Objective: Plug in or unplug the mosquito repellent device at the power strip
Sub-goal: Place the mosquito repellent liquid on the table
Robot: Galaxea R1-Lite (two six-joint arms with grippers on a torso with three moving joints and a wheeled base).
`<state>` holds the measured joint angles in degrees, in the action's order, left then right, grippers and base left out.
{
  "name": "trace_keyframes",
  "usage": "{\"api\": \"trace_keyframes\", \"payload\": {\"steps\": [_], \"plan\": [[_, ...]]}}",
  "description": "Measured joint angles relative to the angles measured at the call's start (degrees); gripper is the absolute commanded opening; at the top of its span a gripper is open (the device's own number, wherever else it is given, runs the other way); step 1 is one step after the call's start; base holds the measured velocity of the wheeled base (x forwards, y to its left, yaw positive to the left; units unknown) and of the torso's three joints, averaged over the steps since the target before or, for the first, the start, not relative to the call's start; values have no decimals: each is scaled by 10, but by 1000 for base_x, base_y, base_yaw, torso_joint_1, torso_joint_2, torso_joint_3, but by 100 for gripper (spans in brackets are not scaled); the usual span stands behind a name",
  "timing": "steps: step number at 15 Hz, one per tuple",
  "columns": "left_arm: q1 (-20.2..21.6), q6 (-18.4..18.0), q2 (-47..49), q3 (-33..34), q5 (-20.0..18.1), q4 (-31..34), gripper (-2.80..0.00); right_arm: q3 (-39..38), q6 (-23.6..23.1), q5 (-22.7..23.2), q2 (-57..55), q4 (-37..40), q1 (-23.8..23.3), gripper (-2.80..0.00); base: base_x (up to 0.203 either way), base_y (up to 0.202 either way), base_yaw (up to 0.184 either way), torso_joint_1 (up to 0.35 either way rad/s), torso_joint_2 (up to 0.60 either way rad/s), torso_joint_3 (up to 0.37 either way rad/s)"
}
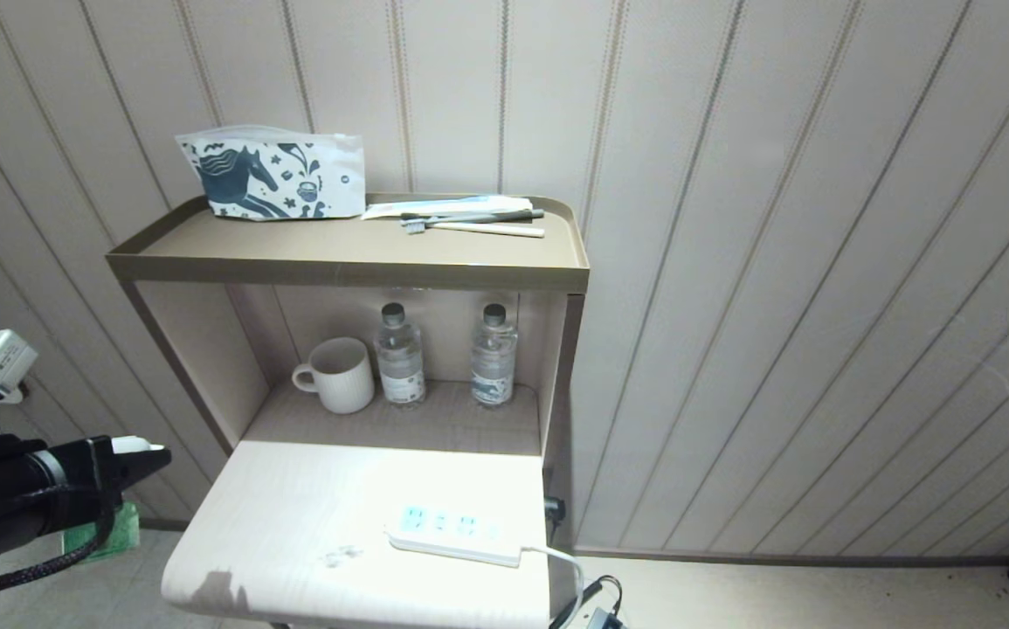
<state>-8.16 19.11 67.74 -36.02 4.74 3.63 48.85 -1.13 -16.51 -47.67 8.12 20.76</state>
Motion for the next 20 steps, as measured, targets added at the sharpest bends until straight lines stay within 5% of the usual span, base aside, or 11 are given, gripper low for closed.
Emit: {"api": "trace_keyframes", "payload": {"steps": [2,8,20], "plan": [[0,-1,-3,4,1,0,-280,-25,-7,2,54,32,-32,-280,0,0,0,0,0,0],[0,-5,-9,2,3,0,-280,-69,-3,6,110,40,-30,-280,0,0,0,-6,12,8],[-1,-19,-17,-9,19,-33,-280,-97,0,4,139,41,-30,-280,0,0,0,-206,457,244]]}}
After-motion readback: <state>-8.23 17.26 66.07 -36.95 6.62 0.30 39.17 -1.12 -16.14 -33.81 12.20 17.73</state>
